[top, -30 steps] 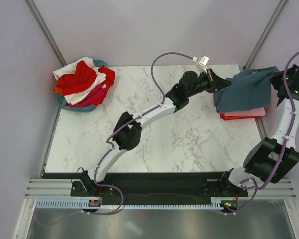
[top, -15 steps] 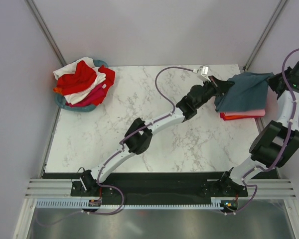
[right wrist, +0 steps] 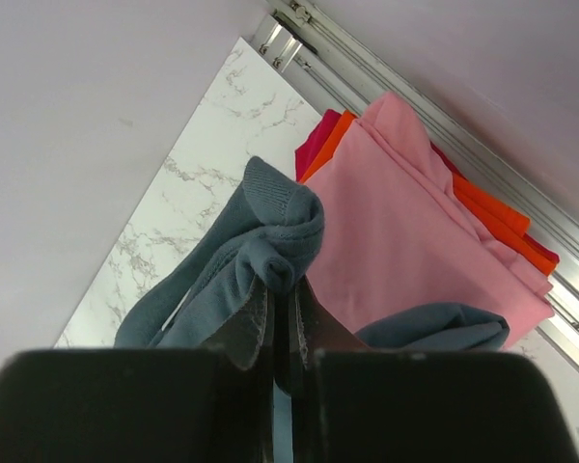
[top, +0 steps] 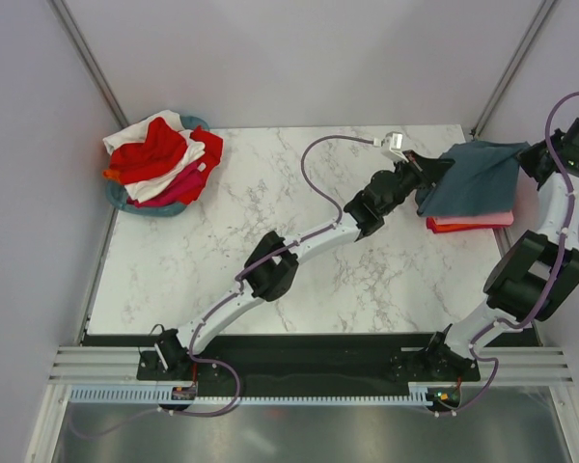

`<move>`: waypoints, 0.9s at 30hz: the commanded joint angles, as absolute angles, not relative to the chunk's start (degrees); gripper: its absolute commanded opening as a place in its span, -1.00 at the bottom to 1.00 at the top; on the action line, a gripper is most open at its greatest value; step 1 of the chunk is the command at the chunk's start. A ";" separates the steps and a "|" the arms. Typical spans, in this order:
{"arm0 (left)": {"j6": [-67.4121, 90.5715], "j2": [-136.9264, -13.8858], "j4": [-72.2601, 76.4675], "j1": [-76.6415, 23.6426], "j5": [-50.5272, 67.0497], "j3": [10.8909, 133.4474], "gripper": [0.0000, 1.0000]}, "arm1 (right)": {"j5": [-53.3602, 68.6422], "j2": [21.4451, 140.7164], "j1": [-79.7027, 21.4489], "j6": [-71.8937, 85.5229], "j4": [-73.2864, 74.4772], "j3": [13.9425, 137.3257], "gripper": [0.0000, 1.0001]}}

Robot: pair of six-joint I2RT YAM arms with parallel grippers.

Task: Fold and stack the t-shirts

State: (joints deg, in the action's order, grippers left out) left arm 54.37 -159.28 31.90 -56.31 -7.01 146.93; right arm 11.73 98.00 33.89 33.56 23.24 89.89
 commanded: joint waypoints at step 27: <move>54.40 -150.38 41.48 -58.62 -4.83 142.56 -0.95 | 6.24 93.87 40.52 31.29 25.66 100.63 -1.00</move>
State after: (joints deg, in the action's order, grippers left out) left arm 54.59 -157.05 36.14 -57.71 -4.89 142.06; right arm 12.14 97.25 36.23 29.93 31.94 94.43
